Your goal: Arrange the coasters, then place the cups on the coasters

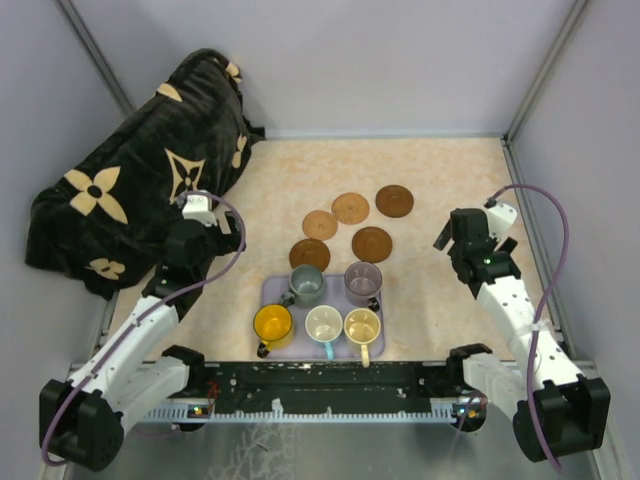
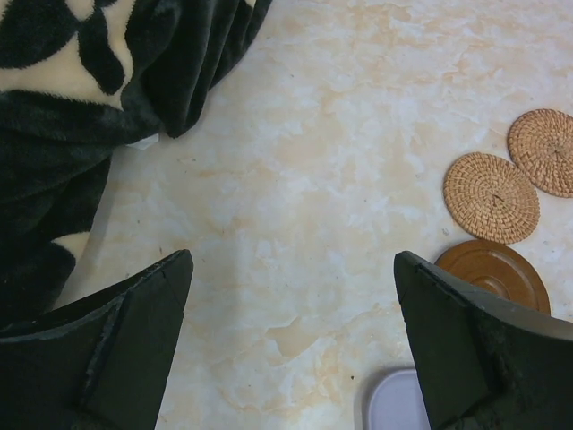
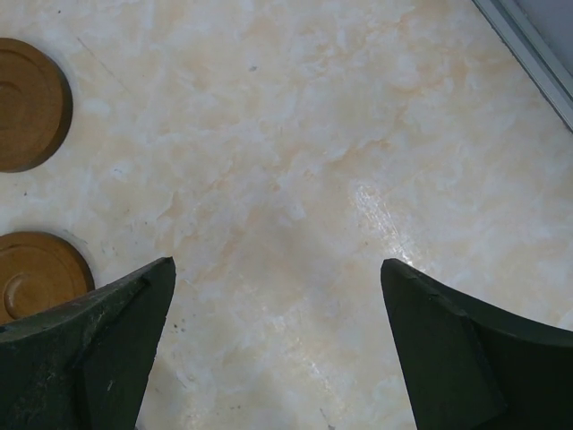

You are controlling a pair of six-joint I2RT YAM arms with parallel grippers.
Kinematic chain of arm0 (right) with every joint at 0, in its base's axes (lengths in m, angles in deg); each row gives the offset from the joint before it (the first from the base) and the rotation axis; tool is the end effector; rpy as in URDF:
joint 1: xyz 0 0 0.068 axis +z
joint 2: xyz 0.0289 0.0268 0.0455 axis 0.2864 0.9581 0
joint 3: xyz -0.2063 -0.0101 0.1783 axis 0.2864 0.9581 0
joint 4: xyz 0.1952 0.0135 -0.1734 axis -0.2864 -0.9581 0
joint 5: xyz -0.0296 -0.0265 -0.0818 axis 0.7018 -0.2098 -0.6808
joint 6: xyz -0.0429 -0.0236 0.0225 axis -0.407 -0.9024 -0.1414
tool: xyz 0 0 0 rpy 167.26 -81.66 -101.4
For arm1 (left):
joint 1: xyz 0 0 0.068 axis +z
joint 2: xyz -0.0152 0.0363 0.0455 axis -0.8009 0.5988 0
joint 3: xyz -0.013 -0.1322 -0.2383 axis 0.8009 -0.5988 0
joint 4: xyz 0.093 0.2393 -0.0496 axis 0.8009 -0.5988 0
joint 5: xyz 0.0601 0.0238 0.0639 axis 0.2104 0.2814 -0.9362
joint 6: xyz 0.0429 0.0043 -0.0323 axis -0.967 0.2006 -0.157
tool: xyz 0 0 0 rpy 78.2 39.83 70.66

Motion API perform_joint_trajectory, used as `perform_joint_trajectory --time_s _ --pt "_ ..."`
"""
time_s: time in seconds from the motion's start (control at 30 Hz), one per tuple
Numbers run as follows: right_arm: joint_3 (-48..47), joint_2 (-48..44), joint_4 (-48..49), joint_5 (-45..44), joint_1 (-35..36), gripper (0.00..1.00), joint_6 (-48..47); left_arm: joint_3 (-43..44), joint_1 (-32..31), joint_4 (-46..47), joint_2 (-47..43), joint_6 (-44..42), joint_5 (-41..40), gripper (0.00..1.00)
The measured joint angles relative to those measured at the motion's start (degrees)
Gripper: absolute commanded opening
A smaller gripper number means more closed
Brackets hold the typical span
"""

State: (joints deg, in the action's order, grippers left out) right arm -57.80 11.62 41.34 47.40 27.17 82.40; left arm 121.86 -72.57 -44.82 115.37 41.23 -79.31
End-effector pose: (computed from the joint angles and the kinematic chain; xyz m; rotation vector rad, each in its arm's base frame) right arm 0.1906 0.0167 0.2651 0.7024 2.1201 -0.2337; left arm 0.1993 -0.0596 0.2640 -0.0404 1.8693 -0.0960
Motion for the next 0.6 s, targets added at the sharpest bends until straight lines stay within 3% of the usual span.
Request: perform_joint_trajectory --time_s 0.4,0.6 --pt "-0.02 1.73 0.42 -0.26 0.2 0.99 2.19 0.33 0.0 -0.02 1.88 0.55 -1.27 1.0" --pt "-0.11 0.31 3.54 6.69 0.22 0.99 1.44 1.55 0.0 0.46 2.03 4.87 -5.07 1.0"
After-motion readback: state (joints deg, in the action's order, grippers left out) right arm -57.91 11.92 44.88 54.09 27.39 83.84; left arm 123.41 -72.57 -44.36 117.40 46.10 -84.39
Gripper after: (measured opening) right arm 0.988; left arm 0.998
